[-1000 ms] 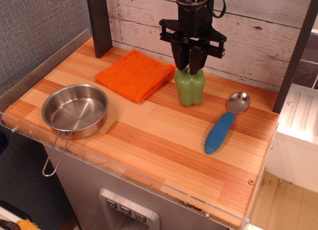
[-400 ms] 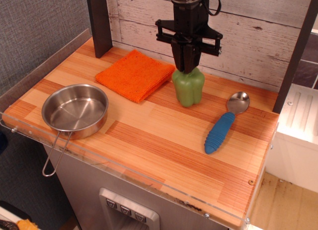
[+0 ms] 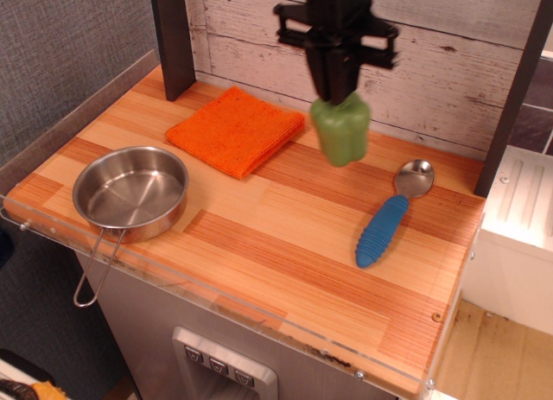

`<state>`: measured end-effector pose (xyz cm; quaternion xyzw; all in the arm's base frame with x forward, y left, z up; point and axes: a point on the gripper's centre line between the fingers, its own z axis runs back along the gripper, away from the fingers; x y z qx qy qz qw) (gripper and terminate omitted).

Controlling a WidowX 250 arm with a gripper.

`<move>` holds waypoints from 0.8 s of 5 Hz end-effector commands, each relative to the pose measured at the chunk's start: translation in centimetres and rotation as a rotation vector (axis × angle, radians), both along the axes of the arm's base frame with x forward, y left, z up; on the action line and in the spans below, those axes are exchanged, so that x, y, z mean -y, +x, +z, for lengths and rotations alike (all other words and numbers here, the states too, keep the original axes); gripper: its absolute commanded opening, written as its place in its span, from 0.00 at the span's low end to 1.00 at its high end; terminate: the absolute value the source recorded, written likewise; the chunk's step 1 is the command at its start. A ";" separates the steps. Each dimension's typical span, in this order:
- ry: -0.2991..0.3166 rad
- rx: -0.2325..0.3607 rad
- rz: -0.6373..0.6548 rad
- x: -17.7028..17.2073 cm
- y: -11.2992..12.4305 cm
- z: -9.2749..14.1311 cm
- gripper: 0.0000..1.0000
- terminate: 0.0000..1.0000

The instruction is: Move the green capsicum at the bottom of the spoon

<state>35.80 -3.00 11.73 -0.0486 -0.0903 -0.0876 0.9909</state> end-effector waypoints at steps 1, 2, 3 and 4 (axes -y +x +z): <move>0.052 0.050 -0.148 4.3 -6.4 1.9 0.00 0.00; 0.085 0.019 -0.160 4.1 -8.7 1.0 0.00 0.00; 0.098 -0.004 -0.149 3.3 -10.2 -0.2 0.00 0.00; 0.074 -0.013 -0.170 3.7 -10.6 -0.9 0.00 0.00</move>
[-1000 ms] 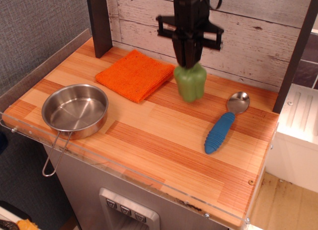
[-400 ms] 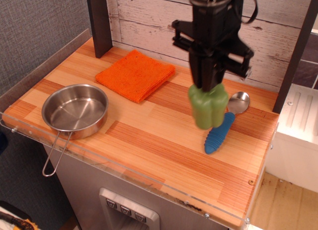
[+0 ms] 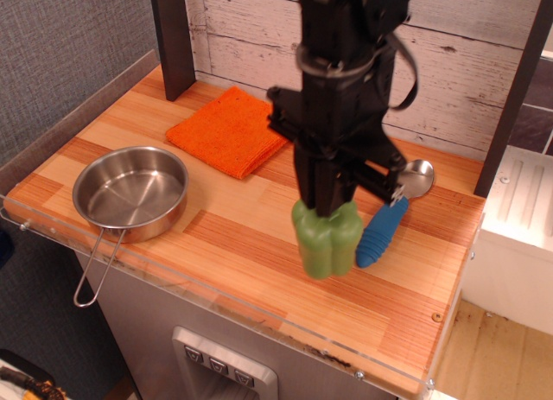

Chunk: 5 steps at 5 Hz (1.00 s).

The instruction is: Move the green capsicum at the bottom of the spoon

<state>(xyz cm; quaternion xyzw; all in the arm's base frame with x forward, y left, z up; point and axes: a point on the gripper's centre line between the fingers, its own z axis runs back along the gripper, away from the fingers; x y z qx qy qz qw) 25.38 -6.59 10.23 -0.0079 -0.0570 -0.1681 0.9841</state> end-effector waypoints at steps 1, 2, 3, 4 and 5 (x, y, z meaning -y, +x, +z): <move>-0.030 0.008 -0.029 0.5 -0.5 0.0 0.00 0.00; -0.017 -0.017 -0.041 0.8 -0.9 -0.6 0.00 0.00; -0.001 -0.042 -0.050 0.6 -1.5 -1.4 0.00 0.00; 0.019 -0.055 -0.053 0.5 -1.8 -2.2 0.00 0.00; 0.026 -0.062 -0.051 0.4 -1.9 -2.7 0.00 0.00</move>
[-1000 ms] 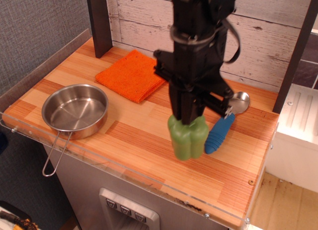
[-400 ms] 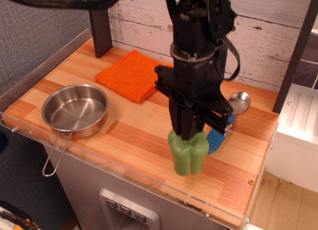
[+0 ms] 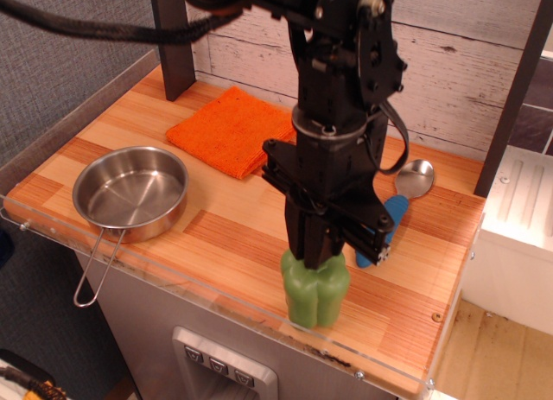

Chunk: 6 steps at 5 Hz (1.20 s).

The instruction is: Move the green capsicum at the bottom of the spoon

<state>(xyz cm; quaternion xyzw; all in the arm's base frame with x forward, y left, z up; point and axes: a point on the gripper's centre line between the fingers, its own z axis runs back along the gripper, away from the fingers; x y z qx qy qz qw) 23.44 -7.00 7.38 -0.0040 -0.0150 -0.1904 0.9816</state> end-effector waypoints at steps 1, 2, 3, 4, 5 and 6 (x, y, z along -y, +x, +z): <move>0.003 0.014 -0.002 -0.2 0.1 0.1 0.00 0.00; 0.008 0.012 -0.012 -0.3 0.2 0.4 1.00 0.00; -0.005 0.023 -0.026 0.0 0.2 1.0 1.00 0.00; -0.019 0.055 -0.040 0.3 0.2 2.5 1.00 0.00; -0.033 0.120 0.003 -0.6 1.1 5.1 1.00 0.00; -0.032 0.175 0.096 -3.2 2.5 7.5 1.00 0.00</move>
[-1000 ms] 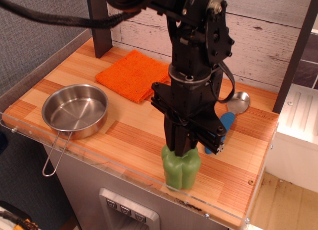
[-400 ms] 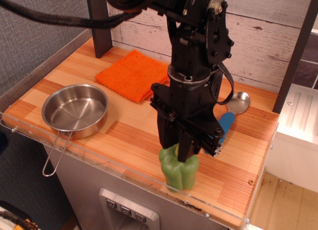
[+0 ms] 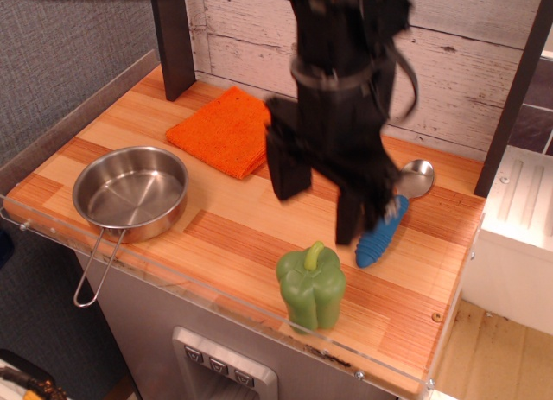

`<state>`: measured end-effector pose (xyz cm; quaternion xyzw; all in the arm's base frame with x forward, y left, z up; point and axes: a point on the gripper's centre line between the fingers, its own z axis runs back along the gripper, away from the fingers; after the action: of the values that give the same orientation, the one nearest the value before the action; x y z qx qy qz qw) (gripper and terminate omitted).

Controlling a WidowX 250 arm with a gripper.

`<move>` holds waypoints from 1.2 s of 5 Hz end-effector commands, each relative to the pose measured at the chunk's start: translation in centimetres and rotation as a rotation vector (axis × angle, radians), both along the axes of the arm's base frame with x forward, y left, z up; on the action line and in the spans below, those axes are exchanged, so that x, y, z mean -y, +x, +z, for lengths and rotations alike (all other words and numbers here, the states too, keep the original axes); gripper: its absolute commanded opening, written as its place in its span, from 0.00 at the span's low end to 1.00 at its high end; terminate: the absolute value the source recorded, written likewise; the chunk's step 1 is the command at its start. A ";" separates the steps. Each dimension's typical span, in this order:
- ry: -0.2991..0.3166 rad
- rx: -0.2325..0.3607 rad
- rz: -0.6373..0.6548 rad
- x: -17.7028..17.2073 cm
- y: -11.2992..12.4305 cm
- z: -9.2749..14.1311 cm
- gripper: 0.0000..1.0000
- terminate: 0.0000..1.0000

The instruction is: Move the green capsicum at the bottom of the spoon

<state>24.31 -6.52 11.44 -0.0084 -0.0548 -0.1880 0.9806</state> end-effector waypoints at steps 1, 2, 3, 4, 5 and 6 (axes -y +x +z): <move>0.001 0.087 0.199 -5.5 2.8 3.6 1.00 0.00; 0.001 0.061 0.239 -7.0 3.2 2.9 1.00 0.00; 0.001 0.061 0.239 -7.0 3.2 2.9 1.00 0.00; 0.001 0.061 0.239 -7.0 3.2 2.9 1.00 0.00; 0.001 0.061 0.239 -7.0 3.2 2.9 1.00 0.00; 0.001 0.061 0.239 -7.0 3.2 2.9 1.00 0.00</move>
<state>27.46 0.10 13.23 0.0016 -0.0652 -0.0705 0.9954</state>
